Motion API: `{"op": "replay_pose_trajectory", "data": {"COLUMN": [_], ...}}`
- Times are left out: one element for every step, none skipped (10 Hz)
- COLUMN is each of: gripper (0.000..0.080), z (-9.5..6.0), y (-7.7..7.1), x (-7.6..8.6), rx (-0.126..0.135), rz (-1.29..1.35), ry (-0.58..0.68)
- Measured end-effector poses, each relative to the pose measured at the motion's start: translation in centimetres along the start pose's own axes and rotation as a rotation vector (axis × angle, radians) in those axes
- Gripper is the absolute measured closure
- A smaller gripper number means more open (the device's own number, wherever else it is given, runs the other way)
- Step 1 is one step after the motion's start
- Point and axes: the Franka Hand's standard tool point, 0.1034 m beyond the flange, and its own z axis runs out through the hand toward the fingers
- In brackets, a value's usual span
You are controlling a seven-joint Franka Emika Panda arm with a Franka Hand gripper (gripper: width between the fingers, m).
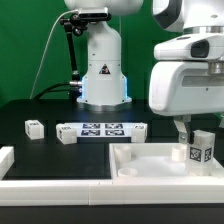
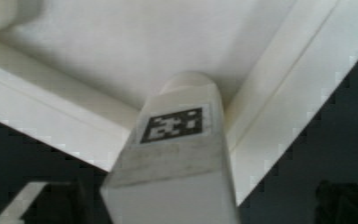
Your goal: Assemble one leg
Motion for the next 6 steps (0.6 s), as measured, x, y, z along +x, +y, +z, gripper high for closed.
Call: {"op": "replay_pose_trajectory", "data": {"gripper": [0.0151, 0.0151, 0.0282, 0.0282, 0.0484, 0.0484], "z": [0.04, 0.05, 0.05, 0.06, 0.06, 0.03], "y": [0.17, 0.14, 0.13, 0.16, 0.23, 0.22], "x": [-0.1, -0.1, -0.1, -0.13, -0.15, -0.11], "rx": [0.0, 0.001, 0.001, 0.0, 0.0, 0.008], "rz": [-0.015, 0.004, 0.033, 0.033, 0.037, 0.171], "ry": [-0.001, -0.001, -0.001, -0.001, -0.001, 0.002]}}
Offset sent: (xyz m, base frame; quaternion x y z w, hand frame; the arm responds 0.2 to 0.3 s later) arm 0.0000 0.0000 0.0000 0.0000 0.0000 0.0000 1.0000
